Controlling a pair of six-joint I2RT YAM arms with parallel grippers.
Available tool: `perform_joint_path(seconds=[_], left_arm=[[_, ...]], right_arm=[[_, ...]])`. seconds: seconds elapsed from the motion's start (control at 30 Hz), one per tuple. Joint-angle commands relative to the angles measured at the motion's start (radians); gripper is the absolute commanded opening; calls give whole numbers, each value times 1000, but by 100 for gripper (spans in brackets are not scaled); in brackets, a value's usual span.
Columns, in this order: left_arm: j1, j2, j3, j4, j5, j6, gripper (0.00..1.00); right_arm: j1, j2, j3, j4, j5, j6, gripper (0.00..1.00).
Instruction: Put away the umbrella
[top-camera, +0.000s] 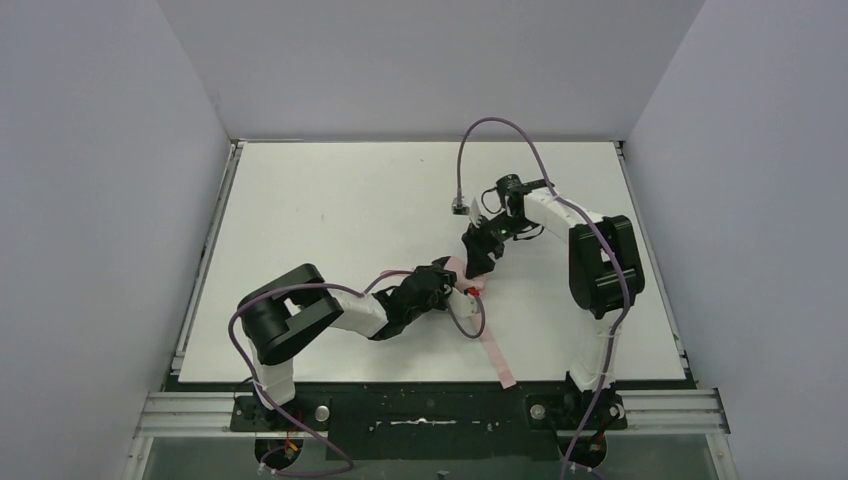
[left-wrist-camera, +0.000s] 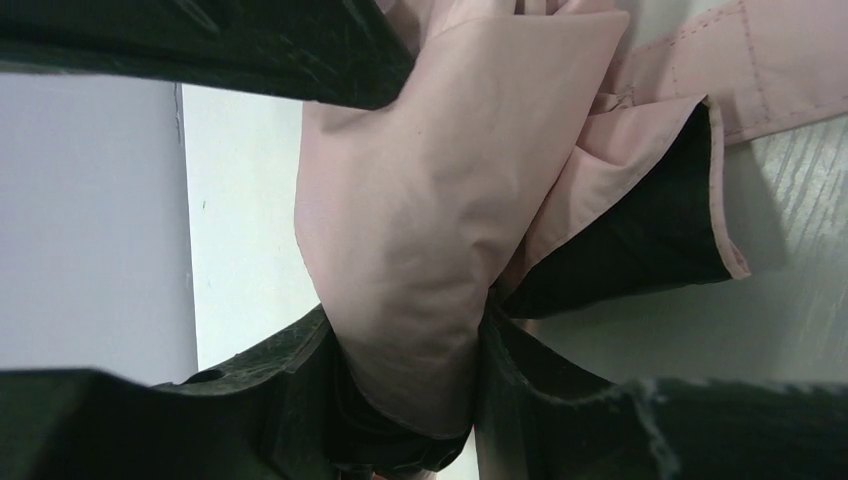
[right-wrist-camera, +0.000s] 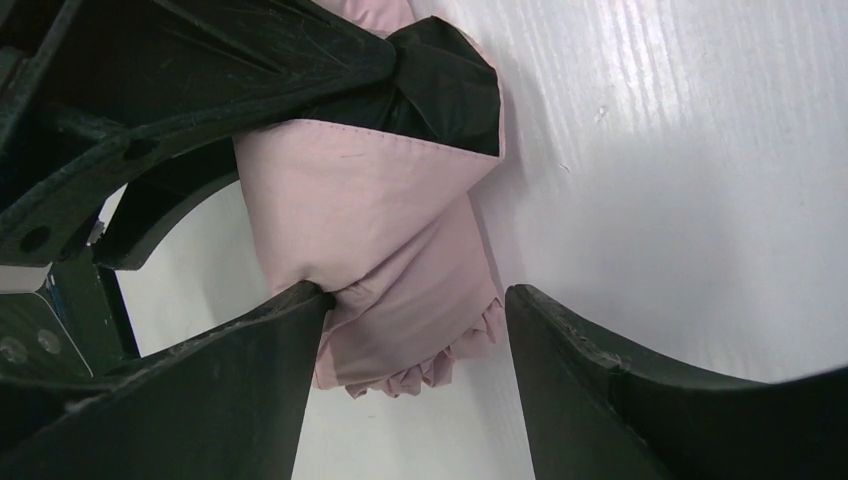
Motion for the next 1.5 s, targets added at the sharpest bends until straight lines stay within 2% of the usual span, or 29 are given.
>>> perform_joint_path(seconds=[0.0, 0.23, 0.33, 0.43, 0.6, 0.7, 0.83, 1.0, 1.17, 1.27, 1.33, 1.47], left_arm=[[-14, 32, -22, -32, 30, -6, 0], [-13, 27, -18, -31, 30, -27, 0], [-12, 12, -14, -30, 20, -47, 0], [-11, -22, -19, -25, 15, -64, 20], [-9, -117, -14, -80, 16, -132, 35], [-11, -196, -12, -143, 36, -197, 67], [-13, -323, -20, -233, 79, -307, 82], [-12, -540, -78, -330, 170, -506, 84], [44, -730, -119, -429, 129, -643, 84], [164, -822, -127, -448, 213, -725, 85], [259, -848, -143, -412, 308, -791, 90], [415, -797, -120, -368, 520, -866, 91]], right_arm=[[29, 36, 43, -26, -1, -45, 65], [47, 94, 60, -76, 39, -60, 55], [52, 110, 65, -87, 76, -53, 36], [57, 110, 53, -87, 112, -48, 31], [66, 66, -11, -7, 158, -4, 27], [73, 46, -42, 29, 184, 11, 27], [83, 13, -78, 72, 226, 22, 26], [101, -44, -130, 139, 302, 17, 25], [142, -107, -194, 211, 423, -34, 25], [157, -145, -245, 270, 465, -39, 22], [167, -175, -287, 312, 492, -47, 20], [210, -250, -394, 423, 588, -82, 18]])
